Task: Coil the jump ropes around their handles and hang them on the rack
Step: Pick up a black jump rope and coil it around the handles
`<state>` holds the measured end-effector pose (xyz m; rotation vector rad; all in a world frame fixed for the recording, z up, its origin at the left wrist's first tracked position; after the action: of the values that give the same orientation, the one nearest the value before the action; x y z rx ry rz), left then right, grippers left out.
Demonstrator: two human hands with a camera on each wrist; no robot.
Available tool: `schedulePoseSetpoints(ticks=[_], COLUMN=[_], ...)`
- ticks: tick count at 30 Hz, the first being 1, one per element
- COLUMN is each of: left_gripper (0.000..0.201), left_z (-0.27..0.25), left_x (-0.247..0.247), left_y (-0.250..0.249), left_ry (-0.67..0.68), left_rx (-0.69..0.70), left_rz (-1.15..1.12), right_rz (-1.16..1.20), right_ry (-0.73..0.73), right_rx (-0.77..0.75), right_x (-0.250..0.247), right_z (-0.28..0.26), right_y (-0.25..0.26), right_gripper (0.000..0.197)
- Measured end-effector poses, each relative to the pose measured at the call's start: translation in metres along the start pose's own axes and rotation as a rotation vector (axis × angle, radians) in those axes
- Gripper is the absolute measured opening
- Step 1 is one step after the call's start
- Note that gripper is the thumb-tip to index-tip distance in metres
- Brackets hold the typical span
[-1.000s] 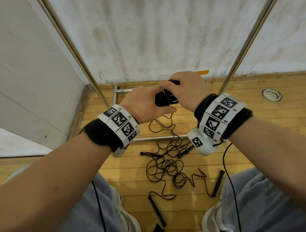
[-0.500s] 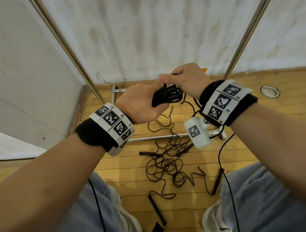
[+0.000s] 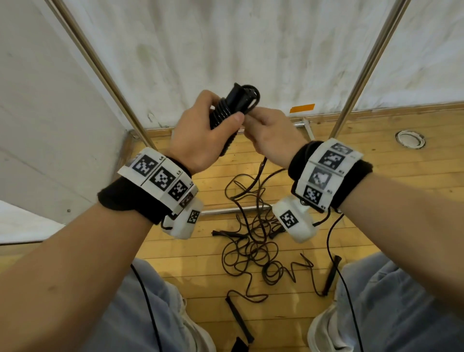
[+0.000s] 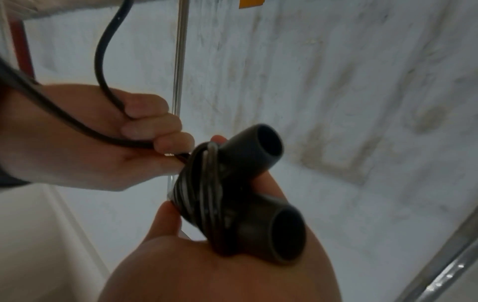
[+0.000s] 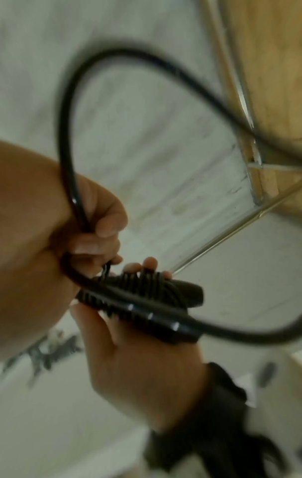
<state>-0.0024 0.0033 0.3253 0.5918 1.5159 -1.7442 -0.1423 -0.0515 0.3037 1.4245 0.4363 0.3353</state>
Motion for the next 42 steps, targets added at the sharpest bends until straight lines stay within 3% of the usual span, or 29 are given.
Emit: schedulePoseSetpoints(ticks=[2,4,9,14,19,24,29,32,36,42], left_gripper=[0.039,0.040,0.030,0.020,0.023,0.025,0.020,0.025,0.040,0.042], left_z=[0.003,0.002,0.000,-0.001,0.002,0.003,0.007,0.011,0.016,0.020], left_x=[-0.002,-0.002,0.003,0.006,0.003,-0.002,-0.003,-0.005,-0.004,-0.001], left_y=[0.002,0.002,-0.003,-0.010,-0.011,-0.007,-0.004,0.004,0.018,0.035], left_ry=[-0.009,0.002,0.056,0.098,0.116,0.136,-0.026,-0.110,-0.115,-0.064], left_rx=[-0.032,-0.033,-0.033,-0.033,-0.014,-0.005,-0.025,-0.030,-0.070,-0.090], left_rz=[-0.005,0.029,0.019,-0.089,-0.182,-0.235,-0.104,0.022,0.200,0.449], right_rz=[-0.262,-0.426,-0.741,-0.678,-0.129,0.000,0.116,-0.022,-0.357,-0.488], right_ry=[0.026,0.009,-0.150,-0.223,0.040,0.064,-0.022,-0.029,-0.003,0.075], right_rx=[-0.078,-0.102,-0.154,-0.111,0.107,0.194,0.233,0.171,0.065,0.006], right_x=[0.005,0.003,-0.006,-0.012,-0.002,0.002,0.012,0.010,0.007,0.006], right_z=[-0.002,-0.003,0.002,0.012,0.007,0.005,-0.001,-0.004,-0.006,-0.008], right_y=[0.000,-0.002,-0.008,-0.005,-0.012,-0.015,-0.019,-0.018,-0.018,-0.010], right_gripper=[0.014,0.018,0.025,0.017,0.013,0.028,0.019,0.019,0.030,0.033])
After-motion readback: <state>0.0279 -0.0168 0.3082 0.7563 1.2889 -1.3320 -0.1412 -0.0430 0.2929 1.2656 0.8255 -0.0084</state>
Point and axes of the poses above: each hand's wrist, its own z-axis towards the middle knuckle, its own x-axis out of the palm, y = z × x, the point moved 1 cm from there along z, towards the middle knuckle, and after that the axes turned 15 degrees about z, right-handed, at the moved point
